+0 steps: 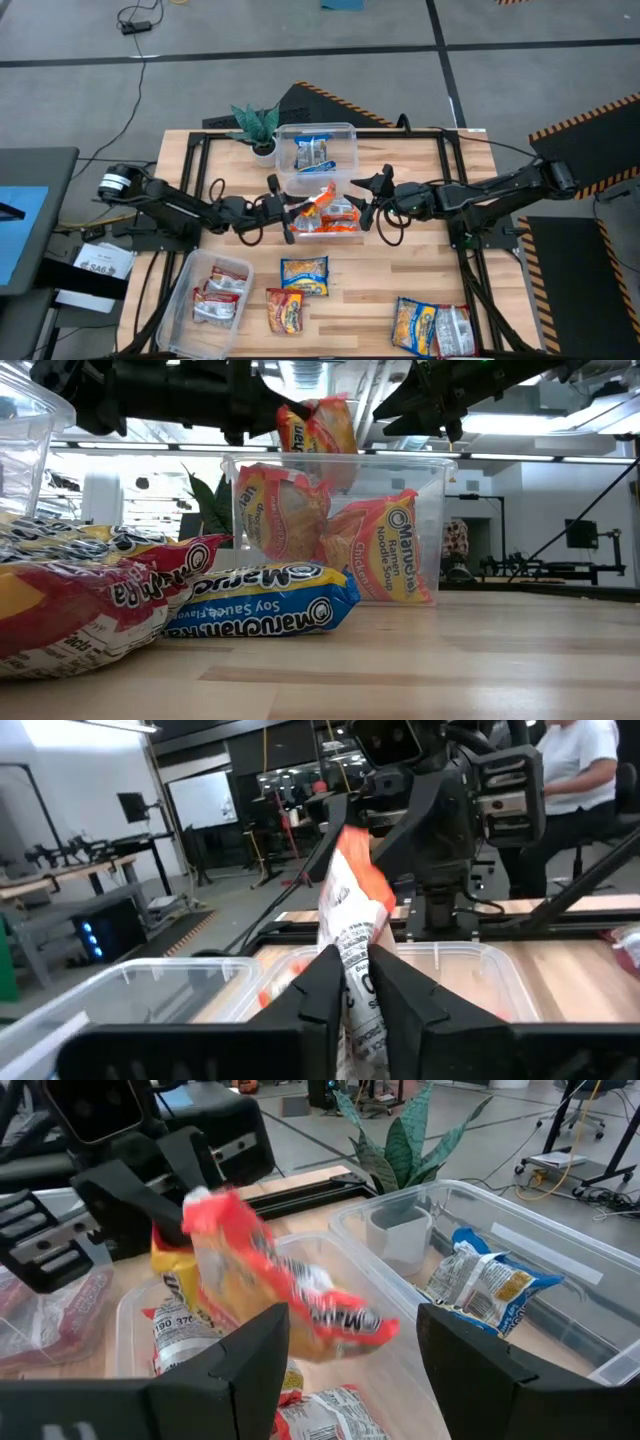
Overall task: Sort Maruchan noodles
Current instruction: Put the orange noodle pack into the middle transparent bin, then put the blue noodle pack into the top transparent bin
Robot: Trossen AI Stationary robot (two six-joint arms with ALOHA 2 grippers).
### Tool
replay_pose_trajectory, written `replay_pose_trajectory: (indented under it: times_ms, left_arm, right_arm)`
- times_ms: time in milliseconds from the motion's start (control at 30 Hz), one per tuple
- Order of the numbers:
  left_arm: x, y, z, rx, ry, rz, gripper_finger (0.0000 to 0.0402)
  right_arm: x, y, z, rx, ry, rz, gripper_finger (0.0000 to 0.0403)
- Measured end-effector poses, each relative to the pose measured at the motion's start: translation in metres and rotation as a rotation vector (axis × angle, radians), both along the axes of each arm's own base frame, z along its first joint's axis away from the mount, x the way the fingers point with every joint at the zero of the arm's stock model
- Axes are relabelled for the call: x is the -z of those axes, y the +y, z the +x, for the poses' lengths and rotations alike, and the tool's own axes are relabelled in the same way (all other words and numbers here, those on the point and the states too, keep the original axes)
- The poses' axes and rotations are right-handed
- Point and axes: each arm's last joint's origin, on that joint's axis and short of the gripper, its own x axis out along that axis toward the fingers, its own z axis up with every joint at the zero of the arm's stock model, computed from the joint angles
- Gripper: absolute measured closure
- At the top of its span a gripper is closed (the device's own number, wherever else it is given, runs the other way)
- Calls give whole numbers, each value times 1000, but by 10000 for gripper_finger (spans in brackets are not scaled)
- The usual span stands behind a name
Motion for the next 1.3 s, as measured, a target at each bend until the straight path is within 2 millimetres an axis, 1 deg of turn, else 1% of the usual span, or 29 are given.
replay_pose_trajectory:
  times_ms: [133,300,433,533,600,700,800,867,967,1033,1167,1300]
  left_arm:
    - [-6,-4,2,1,17,41,319]
    - [-17,-13,-1,-13,22,83,245]
    - [-33,-21,-14,-71,17,101,193]
    - [-47,-28,-30,-89,36,111,170]
    - [-58,-32,-44,-89,45,105,163]
    - [-67,-32,-64,-49,84,76,162]
    - [-69,-28,-80,44,135,40,163]
    - [-66,-24,-88,137,165,41,163]
    - [-52,-20,-95,291,217,67,163]
    - [-48,-15,-98,329,204,69,163]
    - [-48,-5,-99,277,181,35,164]
    - [-47,0,-98,251,183,18,164]
  right_arm:
    - [1,0,0,0,9,-1,159]
    - [2,0,-1,0,20,-2,159]
    - [2,0,-1,0,24,-2,159]
    - [3,0,-1,0,28,-2,159]
    - [3,0,-1,0,30,-2,159]
    - [3,0,-1,0,29,-2,159]
    - [3,0,-1,0,28,-2,159]
    - [2,0,-1,0,26,-2,159]
    - [2,0,0,0,18,-1,159]
    - [2,0,0,0,17,-1,159]
    - [1,0,0,0,13,-1,159]
    - [1,0,0,0,13,-1,159]
